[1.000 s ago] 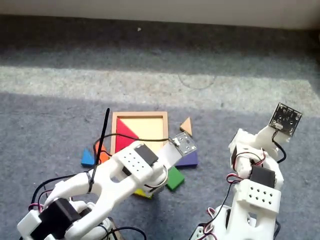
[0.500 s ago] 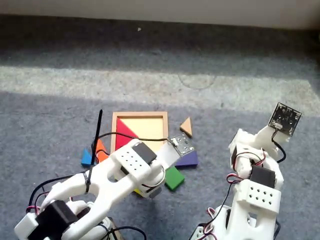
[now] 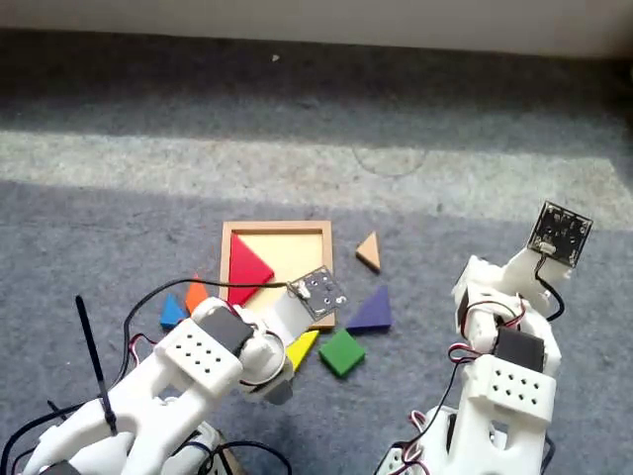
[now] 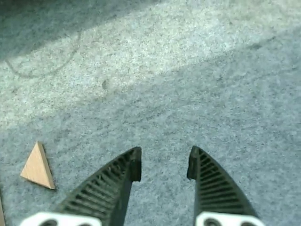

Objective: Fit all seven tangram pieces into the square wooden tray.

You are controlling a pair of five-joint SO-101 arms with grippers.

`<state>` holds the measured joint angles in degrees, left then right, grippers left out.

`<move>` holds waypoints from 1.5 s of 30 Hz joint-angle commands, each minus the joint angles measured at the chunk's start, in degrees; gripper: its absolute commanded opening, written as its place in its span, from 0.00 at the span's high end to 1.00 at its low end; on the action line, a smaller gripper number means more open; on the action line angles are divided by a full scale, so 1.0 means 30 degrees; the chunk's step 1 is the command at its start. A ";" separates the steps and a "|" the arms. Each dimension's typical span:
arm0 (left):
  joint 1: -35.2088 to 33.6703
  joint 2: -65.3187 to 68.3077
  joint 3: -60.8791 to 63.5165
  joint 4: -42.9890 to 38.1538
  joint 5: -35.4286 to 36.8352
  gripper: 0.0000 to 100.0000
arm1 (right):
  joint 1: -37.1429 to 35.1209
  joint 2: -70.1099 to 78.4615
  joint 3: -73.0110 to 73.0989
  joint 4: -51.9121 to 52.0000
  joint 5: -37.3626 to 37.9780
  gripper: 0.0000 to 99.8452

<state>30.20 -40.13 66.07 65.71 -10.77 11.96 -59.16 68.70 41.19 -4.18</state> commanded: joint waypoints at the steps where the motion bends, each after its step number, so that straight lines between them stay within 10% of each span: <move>1: -0.0308 -0.0366 0.0982 -0.1905 -0.0234 0.71 | 0.0103 -0.0454 -0.0249 -0.0425 0.0176 0.84; 24: -0.0249 0.9685 -0.5319 -0.0469 -0.0234 0.71 | 0.0103 -0.0454 -0.0161 -0.0425 0.0205 0.84; 45: -0.0132 0.9919 -0.5495 -0.0410 0.0205 0.71 | 0.0103 -0.0454 -0.0161 -0.0425 0.0205 0.84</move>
<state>29.58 -10.95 49.89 64.13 -10.33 11.96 -59.16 68.70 41.19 -4.18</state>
